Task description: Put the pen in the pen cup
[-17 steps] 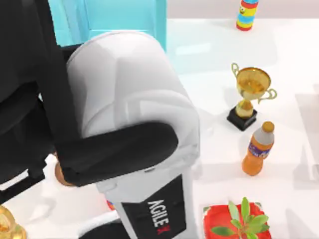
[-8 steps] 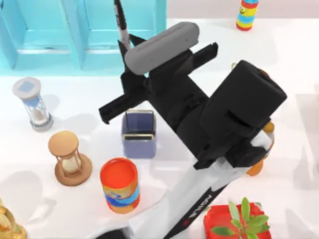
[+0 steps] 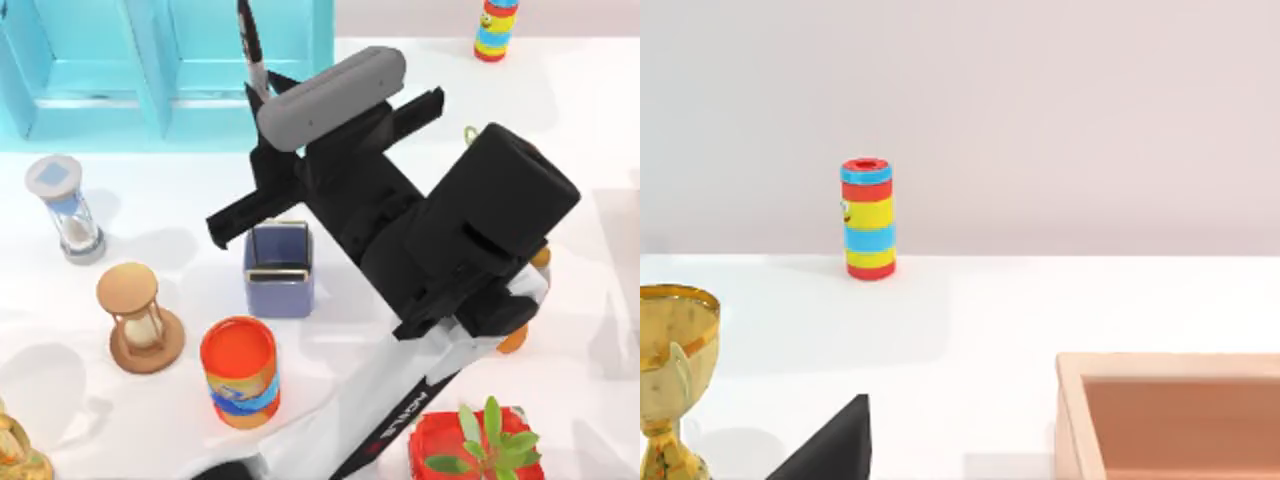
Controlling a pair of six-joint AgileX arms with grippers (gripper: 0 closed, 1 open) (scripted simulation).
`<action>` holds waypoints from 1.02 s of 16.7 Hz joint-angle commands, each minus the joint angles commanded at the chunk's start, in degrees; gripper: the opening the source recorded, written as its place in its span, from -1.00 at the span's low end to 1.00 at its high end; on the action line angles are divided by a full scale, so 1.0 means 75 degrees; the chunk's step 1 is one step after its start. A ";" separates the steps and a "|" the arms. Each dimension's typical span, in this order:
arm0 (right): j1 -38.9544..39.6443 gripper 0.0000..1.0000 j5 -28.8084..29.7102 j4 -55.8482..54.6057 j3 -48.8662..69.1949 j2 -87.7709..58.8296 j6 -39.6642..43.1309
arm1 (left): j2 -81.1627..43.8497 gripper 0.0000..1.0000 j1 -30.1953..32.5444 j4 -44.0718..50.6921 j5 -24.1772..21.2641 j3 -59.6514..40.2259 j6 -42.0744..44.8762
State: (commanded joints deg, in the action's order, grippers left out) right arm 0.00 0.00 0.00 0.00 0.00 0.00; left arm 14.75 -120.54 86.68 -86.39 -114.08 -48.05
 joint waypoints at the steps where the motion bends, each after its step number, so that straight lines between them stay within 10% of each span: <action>1: 0.0000 1.00 0.0000 0.0000 0.0000 0.0000 0.0000 | 0.0022 -1.00 -0.0029 -0.0028 0.0019 0.0013 -0.0001; 17: 0.0000 1.00 0.0000 0.0000 0.0000 0.0000 0.0000 | 0.1142 -1.00 -0.0135 -0.1102 -0.0063 0.0471 -0.0986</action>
State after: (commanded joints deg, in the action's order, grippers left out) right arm 0.00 0.00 0.00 0.00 0.00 0.00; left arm 23.31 -121.55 78.41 -86.87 -110.54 -55.45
